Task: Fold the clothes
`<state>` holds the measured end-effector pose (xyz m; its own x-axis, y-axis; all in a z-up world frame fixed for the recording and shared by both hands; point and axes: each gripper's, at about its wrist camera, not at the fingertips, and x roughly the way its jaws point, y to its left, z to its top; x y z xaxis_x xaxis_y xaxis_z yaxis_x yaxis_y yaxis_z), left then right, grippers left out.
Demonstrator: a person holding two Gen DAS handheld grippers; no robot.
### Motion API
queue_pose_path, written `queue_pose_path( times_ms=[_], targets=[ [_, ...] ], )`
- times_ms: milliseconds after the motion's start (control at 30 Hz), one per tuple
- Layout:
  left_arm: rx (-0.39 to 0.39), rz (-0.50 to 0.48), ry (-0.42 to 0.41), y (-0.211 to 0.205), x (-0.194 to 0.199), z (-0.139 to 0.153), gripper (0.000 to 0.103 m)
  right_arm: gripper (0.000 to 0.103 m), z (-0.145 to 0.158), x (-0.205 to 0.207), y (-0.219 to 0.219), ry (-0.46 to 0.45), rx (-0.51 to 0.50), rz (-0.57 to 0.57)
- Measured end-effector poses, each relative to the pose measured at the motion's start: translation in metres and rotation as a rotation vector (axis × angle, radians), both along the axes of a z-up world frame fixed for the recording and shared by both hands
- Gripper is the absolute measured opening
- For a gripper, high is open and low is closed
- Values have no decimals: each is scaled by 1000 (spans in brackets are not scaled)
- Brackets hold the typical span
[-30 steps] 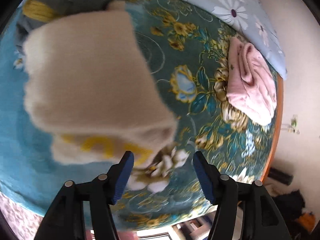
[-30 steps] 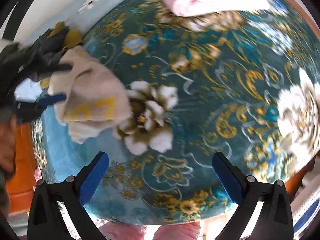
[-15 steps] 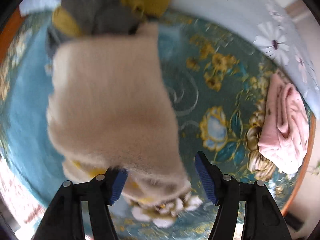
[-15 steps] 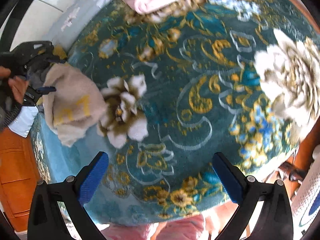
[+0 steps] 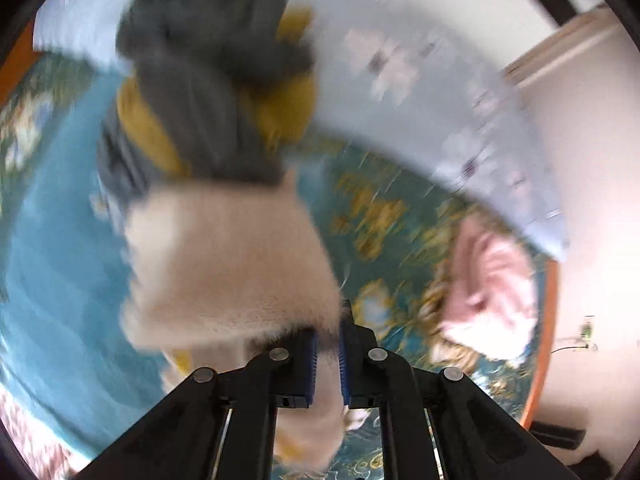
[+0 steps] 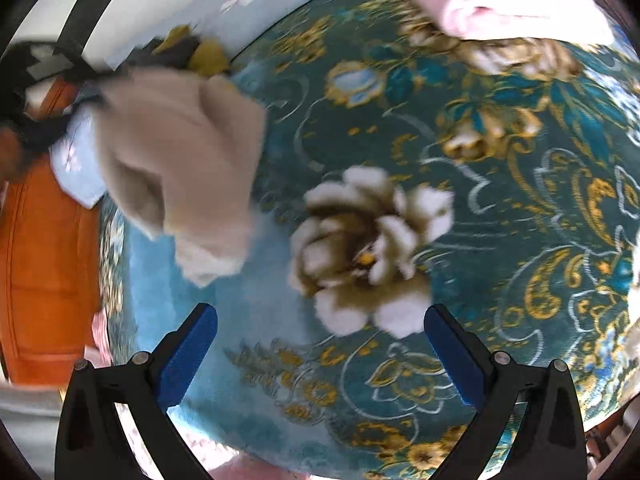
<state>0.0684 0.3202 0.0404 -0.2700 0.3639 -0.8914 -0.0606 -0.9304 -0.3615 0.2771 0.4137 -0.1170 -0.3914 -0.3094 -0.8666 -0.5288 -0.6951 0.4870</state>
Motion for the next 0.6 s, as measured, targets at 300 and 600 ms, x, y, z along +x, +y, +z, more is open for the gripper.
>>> queue_pose_path(
  times_ms=[300,600],
  targets=[
    [120,-28,293,-48,27,158,9,103,38,-28,-42,147,-20,173],
    [232,-37,426,-52,68,247,9,103,119,-46,-68,413,-37,210]
  ],
)
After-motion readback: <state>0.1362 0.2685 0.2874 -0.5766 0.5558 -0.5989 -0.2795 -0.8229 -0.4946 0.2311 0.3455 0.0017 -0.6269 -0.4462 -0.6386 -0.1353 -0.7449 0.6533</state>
